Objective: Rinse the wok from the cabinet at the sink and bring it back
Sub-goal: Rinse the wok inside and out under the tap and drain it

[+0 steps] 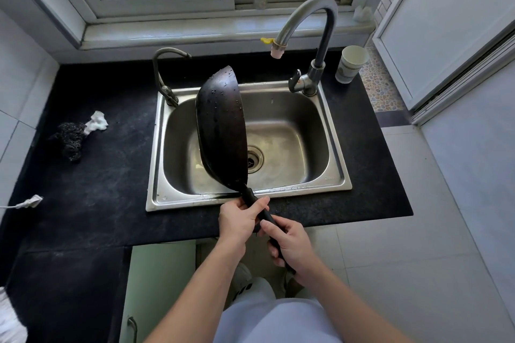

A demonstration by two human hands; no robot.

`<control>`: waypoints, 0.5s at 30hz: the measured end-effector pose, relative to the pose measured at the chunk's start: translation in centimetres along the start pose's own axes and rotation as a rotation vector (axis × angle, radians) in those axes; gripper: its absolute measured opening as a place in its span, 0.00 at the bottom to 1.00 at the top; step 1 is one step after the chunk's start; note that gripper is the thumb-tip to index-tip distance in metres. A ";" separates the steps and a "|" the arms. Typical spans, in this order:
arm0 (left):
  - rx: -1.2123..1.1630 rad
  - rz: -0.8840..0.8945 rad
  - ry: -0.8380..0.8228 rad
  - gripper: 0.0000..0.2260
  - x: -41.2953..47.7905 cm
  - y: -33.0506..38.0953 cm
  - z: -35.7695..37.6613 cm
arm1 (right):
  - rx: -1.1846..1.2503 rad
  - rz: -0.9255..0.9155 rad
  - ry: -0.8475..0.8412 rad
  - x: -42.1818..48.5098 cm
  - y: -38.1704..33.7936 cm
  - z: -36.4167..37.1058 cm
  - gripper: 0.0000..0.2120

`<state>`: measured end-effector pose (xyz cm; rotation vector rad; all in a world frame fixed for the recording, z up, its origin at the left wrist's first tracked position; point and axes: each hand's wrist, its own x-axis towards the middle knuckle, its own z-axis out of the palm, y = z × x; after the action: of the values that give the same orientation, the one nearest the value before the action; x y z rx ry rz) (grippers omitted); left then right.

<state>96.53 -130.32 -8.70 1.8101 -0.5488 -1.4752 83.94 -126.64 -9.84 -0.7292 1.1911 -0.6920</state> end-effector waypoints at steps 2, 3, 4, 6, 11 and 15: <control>0.008 0.001 -0.002 0.08 0.1 -0.2 0.0 | 0.010 0.005 -0.008 -0.1 0.2 0.0 0.06; 0.013 0.003 -0.003 0.08 0.1 -0.2 0.0 | 0.008 0.006 -0.013 -0.1 0.1 -0.1 0.07; 0.015 0.005 -0.003 0.08 0.1 -0.3 0.0 | 0.006 0.006 -0.015 -0.2 0.1 -0.1 0.07; 0.013 0.010 -0.004 0.07 0.1 -0.2 -0.1 | 0.002 0.000 -0.015 -0.3 0.1 -0.1 0.08; 0.011 0.013 -0.008 0.07 0.1 -0.1 -0.2 | -0.003 -0.004 -0.012 -0.2 0.0 0.1 0.08; 0.022 0.014 -0.017 0.07 0.3 0.0 -0.4 | 0.002 0.008 -0.018 -0.1 -0.2 0.2 0.08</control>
<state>97.00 -130.40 -8.83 1.8090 -0.5867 -1.4817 84.06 -126.68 -9.61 -0.7276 1.1763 -0.6783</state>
